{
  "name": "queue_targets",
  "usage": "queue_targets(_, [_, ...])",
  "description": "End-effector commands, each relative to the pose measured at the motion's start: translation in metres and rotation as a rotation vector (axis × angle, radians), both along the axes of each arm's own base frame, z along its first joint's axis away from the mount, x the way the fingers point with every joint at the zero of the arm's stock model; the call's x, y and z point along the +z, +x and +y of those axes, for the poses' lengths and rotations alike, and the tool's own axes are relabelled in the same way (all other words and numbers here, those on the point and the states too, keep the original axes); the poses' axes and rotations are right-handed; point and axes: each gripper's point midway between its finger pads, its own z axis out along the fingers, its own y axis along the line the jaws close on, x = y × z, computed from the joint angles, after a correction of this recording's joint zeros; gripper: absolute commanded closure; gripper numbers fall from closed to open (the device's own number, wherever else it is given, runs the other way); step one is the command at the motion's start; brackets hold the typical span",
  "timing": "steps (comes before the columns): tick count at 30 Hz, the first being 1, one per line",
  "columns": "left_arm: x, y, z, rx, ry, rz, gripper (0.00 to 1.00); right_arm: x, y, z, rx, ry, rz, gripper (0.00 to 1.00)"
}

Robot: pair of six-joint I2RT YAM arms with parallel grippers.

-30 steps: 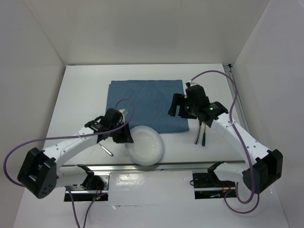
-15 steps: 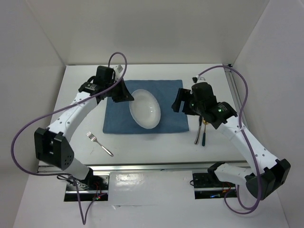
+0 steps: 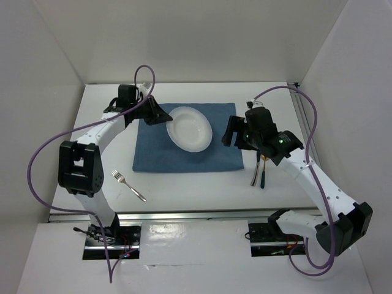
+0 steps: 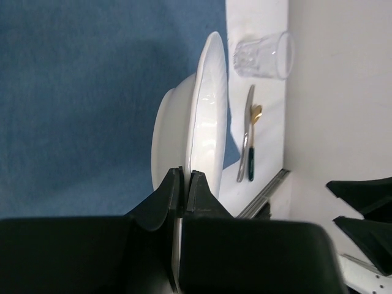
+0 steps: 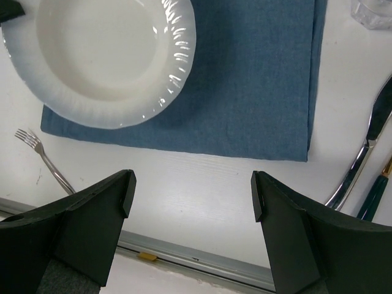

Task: Set the dinner table for one person

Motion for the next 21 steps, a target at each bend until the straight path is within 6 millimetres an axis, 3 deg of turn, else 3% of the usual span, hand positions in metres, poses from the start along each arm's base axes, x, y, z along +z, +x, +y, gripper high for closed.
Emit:
queue_targets(1, [0.026,0.010,-0.016,-0.100,-0.196,-0.088,1.00,-0.004,-0.001,0.001,-0.004,-0.008,0.016,0.12])
queue_targets(6, [-0.008,0.029,-0.016,-0.104,-0.262,-0.060,1.00,-0.009,-0.002,0.000,-0.004,-0.014,0.025,0.12])
queue_targets(9, [-0.021,0.034,-0.013,-0.093,-0.277,-0.043,1.00,-0.010,-0.003,-0.001,-0.004,-0.018,0.033,0.12])
queue_targets(10, [-0.033,0.034,-0.012,-0.089,-0.276,-0.015,1.00,-0.010,-0.005,-0.002,-0.010,-0.011,0.034,0.12])
queue_targets(21, [-0.070,0.042,0.001,-0.044,-0.211,0.037,1.00,-0.012,-0.007,-0.002,-0.016,-0.010,0.046,0.12])
